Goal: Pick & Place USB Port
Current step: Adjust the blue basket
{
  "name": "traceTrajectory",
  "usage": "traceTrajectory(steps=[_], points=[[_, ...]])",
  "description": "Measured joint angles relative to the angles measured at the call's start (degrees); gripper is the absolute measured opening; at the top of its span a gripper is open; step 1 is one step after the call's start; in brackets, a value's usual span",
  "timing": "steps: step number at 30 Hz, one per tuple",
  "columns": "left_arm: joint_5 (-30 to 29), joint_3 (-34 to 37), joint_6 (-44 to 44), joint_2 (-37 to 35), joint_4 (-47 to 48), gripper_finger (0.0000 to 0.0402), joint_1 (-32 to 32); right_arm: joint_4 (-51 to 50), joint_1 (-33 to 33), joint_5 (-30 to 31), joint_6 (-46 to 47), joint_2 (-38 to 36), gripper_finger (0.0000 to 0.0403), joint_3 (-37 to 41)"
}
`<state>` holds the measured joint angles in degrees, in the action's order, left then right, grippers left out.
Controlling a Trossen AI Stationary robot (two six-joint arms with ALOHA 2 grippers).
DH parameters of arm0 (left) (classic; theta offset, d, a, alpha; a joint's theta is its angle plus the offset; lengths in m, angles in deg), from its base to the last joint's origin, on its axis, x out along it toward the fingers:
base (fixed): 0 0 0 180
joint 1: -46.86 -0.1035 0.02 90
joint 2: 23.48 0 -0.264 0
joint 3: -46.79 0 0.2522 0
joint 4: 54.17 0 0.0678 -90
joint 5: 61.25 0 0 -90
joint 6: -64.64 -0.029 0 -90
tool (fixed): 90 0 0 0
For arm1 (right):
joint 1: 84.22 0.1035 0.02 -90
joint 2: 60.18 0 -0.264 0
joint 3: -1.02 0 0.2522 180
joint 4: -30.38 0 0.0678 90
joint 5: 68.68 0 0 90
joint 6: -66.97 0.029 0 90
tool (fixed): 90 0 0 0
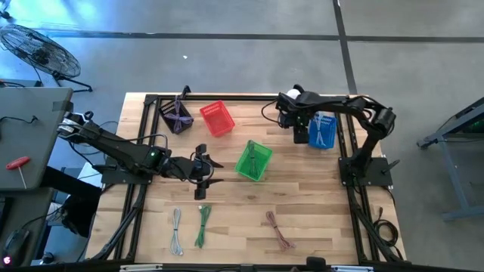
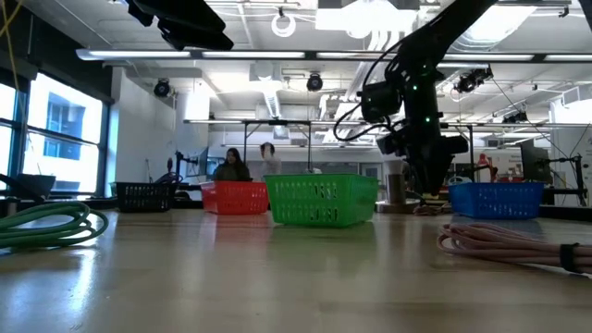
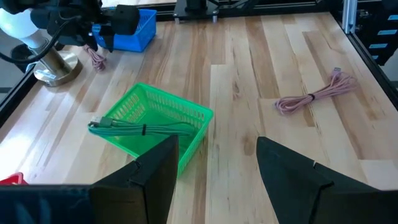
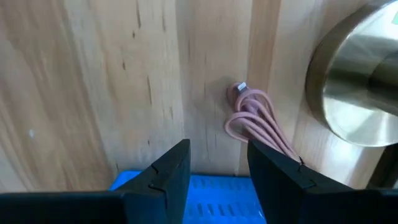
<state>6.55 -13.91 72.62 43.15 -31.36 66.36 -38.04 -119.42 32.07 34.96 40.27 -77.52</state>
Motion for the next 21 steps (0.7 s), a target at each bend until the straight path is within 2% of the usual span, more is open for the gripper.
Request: traceTrajectory(steps=[14,21], points=[[0.14,0.0,0.0,0.0,0.15,0.0211,0.0,0.98,-0.63,-1.58,1.28,2.14,0.0151,-0.04],[0.13,0.0,-0.04,0.0,0.16,0.0211,0.0,-2.13,-0.47,-2.24,3.54,2.14,0.0151,-0.04]])
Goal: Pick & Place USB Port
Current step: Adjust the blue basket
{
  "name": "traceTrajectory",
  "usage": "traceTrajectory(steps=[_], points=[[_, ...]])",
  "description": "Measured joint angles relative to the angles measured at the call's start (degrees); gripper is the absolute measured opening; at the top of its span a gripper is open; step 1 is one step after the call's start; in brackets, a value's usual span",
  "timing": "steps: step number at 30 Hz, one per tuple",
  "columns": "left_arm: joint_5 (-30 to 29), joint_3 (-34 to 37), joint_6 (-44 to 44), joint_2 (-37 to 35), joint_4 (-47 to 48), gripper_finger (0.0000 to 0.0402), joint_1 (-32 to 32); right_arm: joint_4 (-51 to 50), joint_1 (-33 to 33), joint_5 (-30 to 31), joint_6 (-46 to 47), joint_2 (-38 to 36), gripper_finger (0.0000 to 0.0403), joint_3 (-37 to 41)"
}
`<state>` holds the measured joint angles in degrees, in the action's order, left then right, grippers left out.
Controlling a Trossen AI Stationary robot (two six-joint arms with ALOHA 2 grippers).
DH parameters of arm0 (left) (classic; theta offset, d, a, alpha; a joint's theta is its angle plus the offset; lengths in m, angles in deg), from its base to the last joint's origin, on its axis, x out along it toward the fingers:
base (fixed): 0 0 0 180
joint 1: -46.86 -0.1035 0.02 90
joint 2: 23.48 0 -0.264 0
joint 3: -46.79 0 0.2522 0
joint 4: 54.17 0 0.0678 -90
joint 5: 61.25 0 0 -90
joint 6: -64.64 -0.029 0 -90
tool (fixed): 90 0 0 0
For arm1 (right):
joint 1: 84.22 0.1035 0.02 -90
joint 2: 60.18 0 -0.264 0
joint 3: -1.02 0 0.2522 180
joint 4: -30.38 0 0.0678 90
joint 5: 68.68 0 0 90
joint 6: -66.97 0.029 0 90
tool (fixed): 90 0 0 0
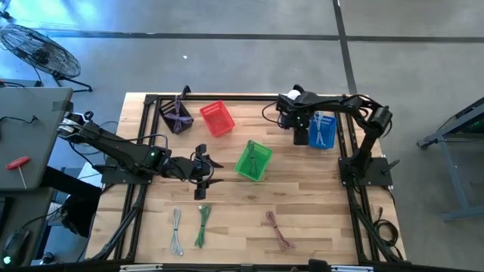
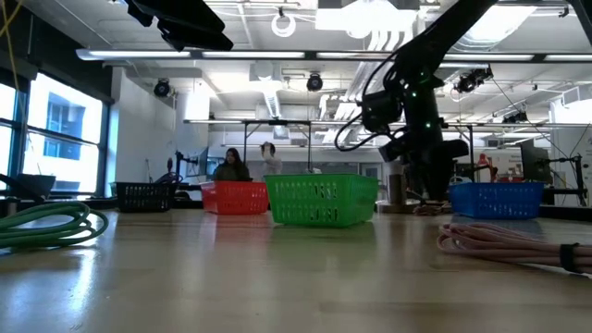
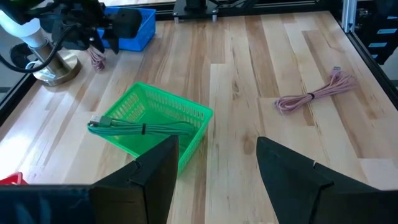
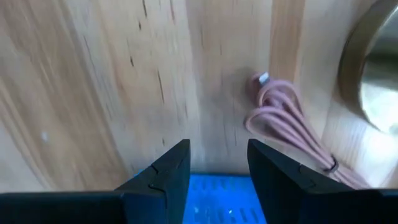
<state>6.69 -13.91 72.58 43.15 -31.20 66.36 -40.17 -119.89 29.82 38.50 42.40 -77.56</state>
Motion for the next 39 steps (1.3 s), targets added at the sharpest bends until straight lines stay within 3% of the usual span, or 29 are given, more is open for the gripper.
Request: traceTrajectory(steps=[28,35,39], points=[[0.72,0.0,1.44,0.0,1.46,0.0211,0.0,-13.98,2.94,-0.05,11.04,0.0,0.0142,0.02],[0.73,0.0,1.55,0.0,1.53,0.0211,0.0,-16.09,2.94,5.49,12.98,0.0,0.0142,0.02],[0.74,0.0,1.55,0.0,1.46,0.0211,0.0,-14.37,2.94,5.36,8.92,0.0,0.0142,0.02]])
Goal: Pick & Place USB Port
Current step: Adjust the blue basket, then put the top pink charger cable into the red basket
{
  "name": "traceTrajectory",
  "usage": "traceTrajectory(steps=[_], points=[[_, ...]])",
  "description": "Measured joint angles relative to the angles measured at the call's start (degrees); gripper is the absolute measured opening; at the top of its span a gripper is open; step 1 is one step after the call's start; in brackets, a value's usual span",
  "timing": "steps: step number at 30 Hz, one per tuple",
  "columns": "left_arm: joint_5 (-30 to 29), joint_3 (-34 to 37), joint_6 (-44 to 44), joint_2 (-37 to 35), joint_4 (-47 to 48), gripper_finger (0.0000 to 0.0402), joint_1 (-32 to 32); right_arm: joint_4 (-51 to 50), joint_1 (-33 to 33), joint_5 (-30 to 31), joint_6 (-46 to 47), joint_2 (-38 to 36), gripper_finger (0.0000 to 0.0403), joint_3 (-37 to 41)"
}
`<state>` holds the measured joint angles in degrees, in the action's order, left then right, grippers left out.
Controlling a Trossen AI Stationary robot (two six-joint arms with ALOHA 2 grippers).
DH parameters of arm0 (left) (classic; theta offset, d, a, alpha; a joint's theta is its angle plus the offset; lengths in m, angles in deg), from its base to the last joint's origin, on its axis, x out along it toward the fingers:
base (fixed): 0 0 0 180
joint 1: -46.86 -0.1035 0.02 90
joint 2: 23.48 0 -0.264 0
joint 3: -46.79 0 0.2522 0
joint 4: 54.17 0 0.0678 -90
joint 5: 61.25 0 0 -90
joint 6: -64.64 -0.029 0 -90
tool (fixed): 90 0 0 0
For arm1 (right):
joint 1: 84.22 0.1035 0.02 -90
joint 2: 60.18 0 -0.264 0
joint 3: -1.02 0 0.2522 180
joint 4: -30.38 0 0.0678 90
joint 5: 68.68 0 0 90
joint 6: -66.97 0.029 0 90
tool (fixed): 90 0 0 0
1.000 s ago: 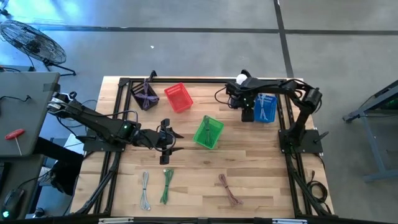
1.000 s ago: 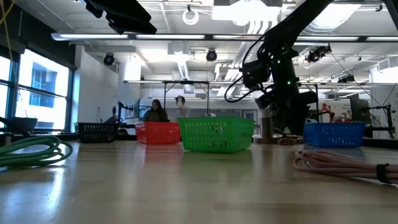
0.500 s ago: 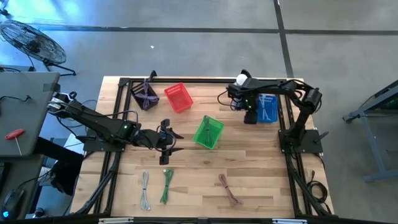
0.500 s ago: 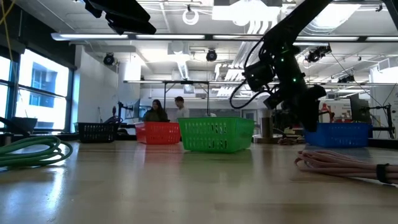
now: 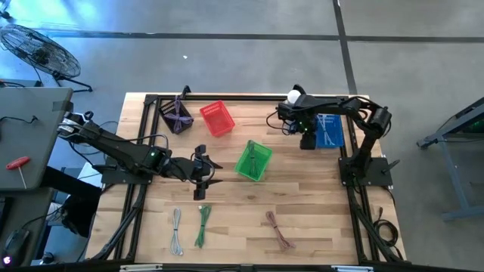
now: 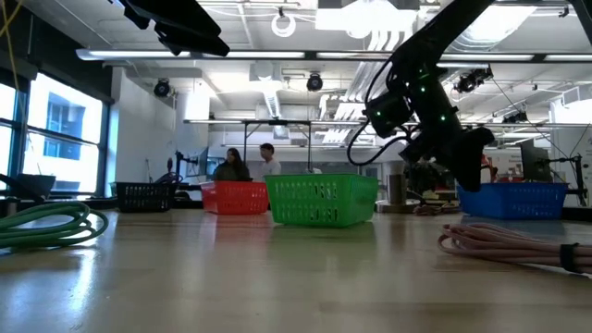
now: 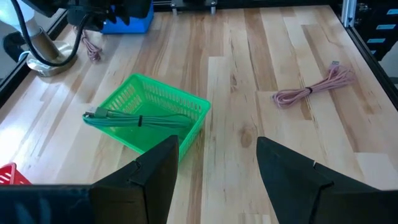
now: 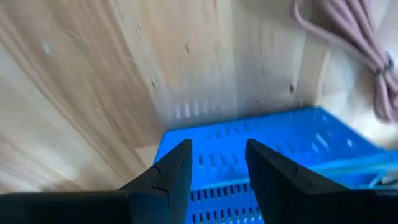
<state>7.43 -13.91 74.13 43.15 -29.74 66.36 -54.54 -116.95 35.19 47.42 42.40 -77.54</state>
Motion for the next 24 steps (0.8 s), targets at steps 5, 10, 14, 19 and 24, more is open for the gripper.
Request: traceTrajectory(steps=[5,10,14,19,24], points=[[-0.22,0.0,0.0,0.0,-0.07,0.0211,0.0,5.78,0.0,-1.82,-9.87,0.0,0.0142,0.02],[-0.26,0.0,0.0,0.0,-0.07,0.0211,0.0,11.63,0.0,-2.01,-16.6,0.0,0.0142,0.02],[-0.28,0.0,-0.15,0.0,-0.05,0.0211,0.0,14.48,0.0,-2.05,-18.82,0.0,0.0142,0.02],[-0.31,0.0,-0.17,0.0,-0.04,0.0211,0.0,16.91,0.0,-1.42,-20.57,0.0,0.0142,0.04],[-0.25,0.0,-0.02,0.0,-0.04,0.0211,0.0,18.04,-0.57,-1.48,-20.52,0.0,0.0142,0.04]])
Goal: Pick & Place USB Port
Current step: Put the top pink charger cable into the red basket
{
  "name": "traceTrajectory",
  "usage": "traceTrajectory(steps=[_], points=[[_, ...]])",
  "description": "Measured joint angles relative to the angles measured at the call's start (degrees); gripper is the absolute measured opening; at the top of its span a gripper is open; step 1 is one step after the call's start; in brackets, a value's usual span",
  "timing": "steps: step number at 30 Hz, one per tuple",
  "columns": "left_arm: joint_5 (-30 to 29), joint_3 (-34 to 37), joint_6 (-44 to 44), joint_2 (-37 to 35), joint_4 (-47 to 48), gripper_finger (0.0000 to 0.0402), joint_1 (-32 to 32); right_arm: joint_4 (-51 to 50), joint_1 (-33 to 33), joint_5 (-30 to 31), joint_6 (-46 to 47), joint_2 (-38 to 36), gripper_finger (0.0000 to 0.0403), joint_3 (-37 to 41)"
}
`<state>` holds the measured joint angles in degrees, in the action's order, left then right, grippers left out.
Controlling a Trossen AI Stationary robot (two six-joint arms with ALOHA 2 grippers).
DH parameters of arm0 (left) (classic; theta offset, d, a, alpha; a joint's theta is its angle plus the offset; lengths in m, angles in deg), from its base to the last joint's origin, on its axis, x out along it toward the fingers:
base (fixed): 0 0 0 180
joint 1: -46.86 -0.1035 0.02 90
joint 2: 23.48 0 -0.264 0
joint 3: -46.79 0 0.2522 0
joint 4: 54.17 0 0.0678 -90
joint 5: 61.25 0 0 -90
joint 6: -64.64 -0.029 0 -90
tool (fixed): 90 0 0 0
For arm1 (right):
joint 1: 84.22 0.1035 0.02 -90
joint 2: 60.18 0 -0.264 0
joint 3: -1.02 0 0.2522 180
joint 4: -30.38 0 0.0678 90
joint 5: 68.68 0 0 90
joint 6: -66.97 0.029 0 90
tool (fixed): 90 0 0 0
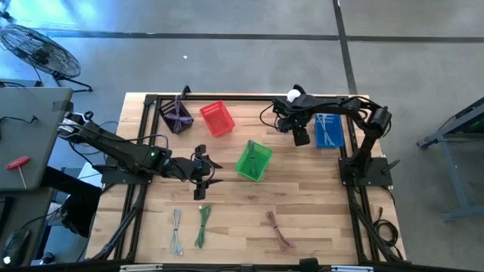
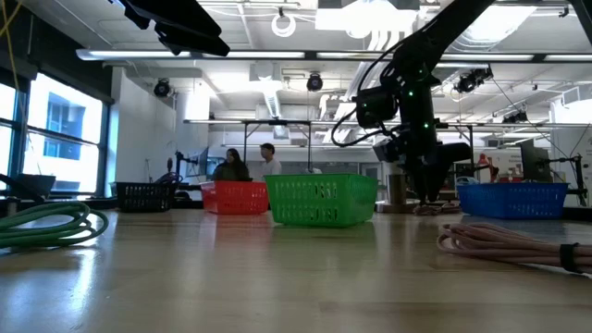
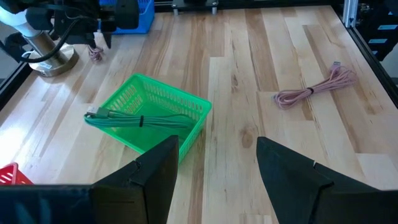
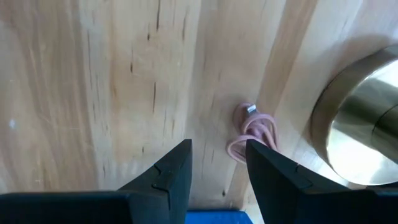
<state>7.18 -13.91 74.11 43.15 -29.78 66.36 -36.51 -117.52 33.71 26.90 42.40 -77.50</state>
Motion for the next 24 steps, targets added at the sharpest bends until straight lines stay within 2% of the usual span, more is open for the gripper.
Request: traceTrajectory(steps=[11,19,24], points=[[0.88,0.0,0.04,0.0,0.0,0.0211,0.0,-0.12,-0.08,-1.46,1.19,0.6,0.0141,0.0],[1.06,0.0,0.06,0.0,0.12,0.0211,0.0,-0.11,0.05,1.31,1.29,7.96,0.0141,-0.31],[1.06,0.0,0.06,0.0,0.26,0.0211,0.0,0.21,0.03,-0.38,3.61,9.38,0.0135,-0.44]])
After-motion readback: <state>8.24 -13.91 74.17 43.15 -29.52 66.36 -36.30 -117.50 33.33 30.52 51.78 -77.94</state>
